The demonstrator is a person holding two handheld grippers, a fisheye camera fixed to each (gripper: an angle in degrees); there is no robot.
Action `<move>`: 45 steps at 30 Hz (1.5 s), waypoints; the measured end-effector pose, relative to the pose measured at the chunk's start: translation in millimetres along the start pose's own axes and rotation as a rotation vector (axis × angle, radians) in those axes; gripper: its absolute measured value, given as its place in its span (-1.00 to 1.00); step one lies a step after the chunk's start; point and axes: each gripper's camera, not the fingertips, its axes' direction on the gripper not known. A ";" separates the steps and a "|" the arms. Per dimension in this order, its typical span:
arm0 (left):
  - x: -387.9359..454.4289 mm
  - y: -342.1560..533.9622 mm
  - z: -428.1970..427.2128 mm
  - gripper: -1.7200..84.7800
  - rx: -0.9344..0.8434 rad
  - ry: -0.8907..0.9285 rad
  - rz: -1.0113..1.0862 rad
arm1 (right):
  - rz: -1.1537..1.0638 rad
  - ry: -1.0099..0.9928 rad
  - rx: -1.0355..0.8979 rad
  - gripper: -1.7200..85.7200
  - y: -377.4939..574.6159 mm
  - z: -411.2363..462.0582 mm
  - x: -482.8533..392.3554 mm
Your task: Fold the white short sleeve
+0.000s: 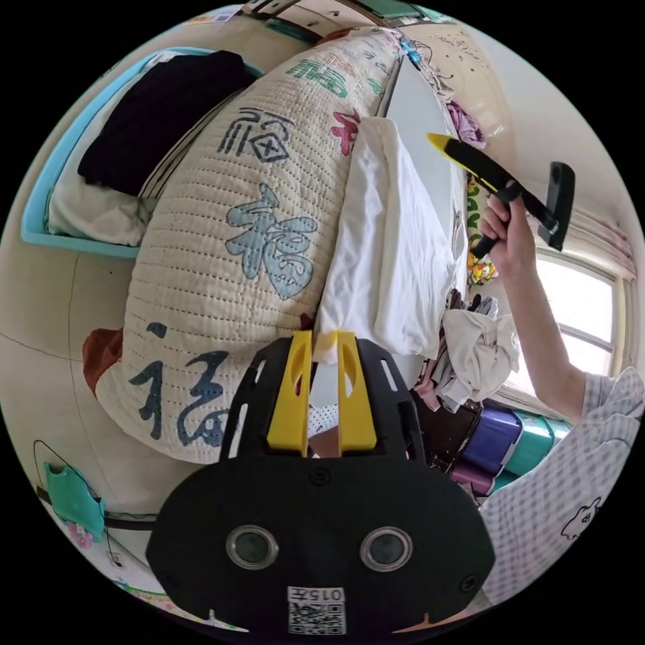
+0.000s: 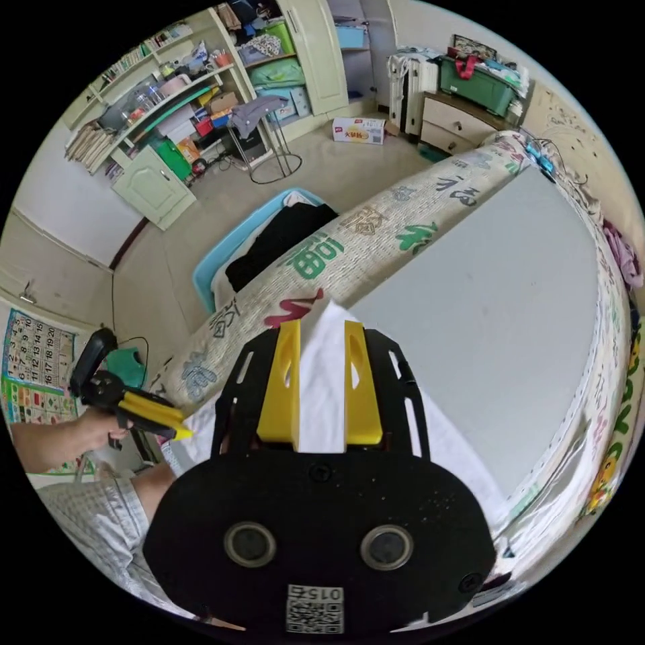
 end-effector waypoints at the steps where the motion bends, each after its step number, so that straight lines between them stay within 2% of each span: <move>1: -2.1 1.6 -0.2 -0.83 0.007 0.009 -0.005 | -0.005 0.001 -0.022 -0.71 -5.9 5.4 -0.4; 7: -15.0 13.4 4.9 -0.91 0.053 0.090 -0.040 | -0.063 0.098 -0.211 -0.72 -41.9 55.1 -16.0; 12: -21.4 23.3 9.7 -0.97 0.097 0.166 -0.055 | -0.177 0.228 -0.299 -0.88 -55.3 69.3 -36.5; 16: -24.9 30.7 5.2 -0.98 0.145 0.175 -0.064 | -0.194 0.248 -0.278 -0.94 -62.3 64.5 -43.4; 24: -20.4 44.6 -13.9 -0.98 0.263 0.152 -0.057 | -0.093 0.144 -0.139 -0.94 -87.4 39.3 -48.6; 28: -8.0 42.9 -1.2 -0.97 0.234 0.020 -0.078 | -0.100 0.130 -0.145 -0.89 -74.9 36.5 -42.8; 32: -11.9 39.4 24.0 -0.94 0.187 -0.042 -0.167 | -0.009 0.083 -0.013 -0.81 -36.8 -13.4 -14.1; 37: 25.7 26.7 29.9 -0.90 0.168 -0.184 -0.113 | 0.159 -0.076 0.134 -0.83 74.0 -87.2 25.6; 40: 77.0 -5.2 41.4 -0.89 0.158 -0.224 0.026 | 0.324 -0.050 0.106 -0.83 165.2 -109.5 46.4; 45: 219.2 -88.7 115.9 -0.87 0.059 -0.242 0.432 | 0.692 -0.044 -0.018 -0.84 309.5 -122.8 87.3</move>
